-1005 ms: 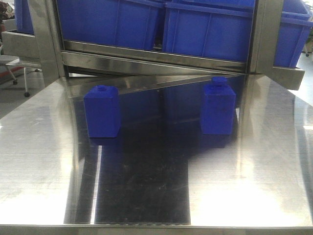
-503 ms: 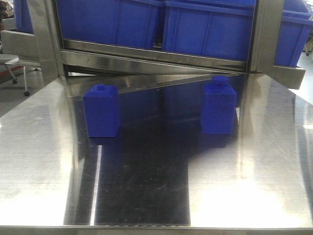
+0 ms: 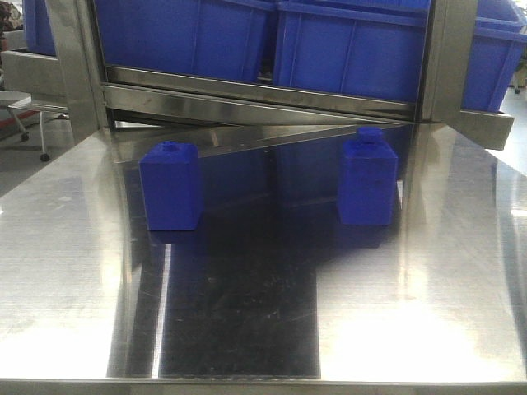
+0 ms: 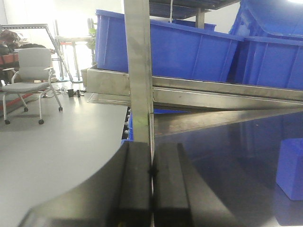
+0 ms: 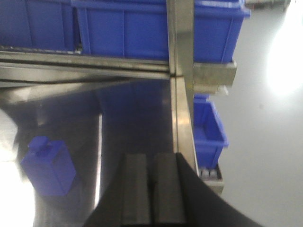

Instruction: Pick and sort blue part to right shelf

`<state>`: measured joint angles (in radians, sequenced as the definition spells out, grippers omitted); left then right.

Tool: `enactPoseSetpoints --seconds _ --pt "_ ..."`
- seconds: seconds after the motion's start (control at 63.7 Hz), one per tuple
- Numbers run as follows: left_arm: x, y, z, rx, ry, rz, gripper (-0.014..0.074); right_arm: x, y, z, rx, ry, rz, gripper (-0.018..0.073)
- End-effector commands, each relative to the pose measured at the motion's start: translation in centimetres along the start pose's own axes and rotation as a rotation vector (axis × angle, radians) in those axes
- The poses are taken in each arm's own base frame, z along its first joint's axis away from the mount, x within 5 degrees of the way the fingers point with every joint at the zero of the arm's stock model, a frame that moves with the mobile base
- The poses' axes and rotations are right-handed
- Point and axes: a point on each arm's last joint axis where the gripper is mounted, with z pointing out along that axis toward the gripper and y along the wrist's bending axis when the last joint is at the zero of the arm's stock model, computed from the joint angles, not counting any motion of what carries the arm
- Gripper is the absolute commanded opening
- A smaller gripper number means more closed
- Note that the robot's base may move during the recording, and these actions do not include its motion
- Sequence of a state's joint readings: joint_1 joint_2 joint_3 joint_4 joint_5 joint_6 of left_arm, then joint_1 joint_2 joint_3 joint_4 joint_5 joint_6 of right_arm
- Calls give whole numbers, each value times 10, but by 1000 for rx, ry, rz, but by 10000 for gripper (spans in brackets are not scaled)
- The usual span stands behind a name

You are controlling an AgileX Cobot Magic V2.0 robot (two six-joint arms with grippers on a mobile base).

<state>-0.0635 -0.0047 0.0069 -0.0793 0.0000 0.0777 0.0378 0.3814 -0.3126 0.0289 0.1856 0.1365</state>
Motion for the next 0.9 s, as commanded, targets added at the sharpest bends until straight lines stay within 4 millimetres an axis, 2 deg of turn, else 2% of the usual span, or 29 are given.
enactPoseSetpoints --seconds 0.0,0.11,0.204,0.393,0.44,0.566,0.691,0.88 --pt "-1 1 -1 -10 -80 -16 133 -22 3 9 4 -9 19 57" --pt "-1 1 -1 -10 -80 -16 133 -23 4 26 25 139 -27 71" --pt "-1 1 -1 -10 -80 -16 133 -23 8 38 18 241 -38 165" --pt "-1 1 -1 -10 -80 -16 133 -24 18 58 7 407 -19 572" --pt "-1 1 -1 -10 -80 -16 133 -25 20 64 20 458 10 636" --pt "-1 1 -1 -10 -80 -16 133 -34 27 78 56 588 58 610" --pt "-1 1 -1 -10 -80 -16 133 -42 38 98 76 734 33 611" --pt "-1 1 -1 -10 -80 -16 133 -56 68 132 51 859 -18 611"
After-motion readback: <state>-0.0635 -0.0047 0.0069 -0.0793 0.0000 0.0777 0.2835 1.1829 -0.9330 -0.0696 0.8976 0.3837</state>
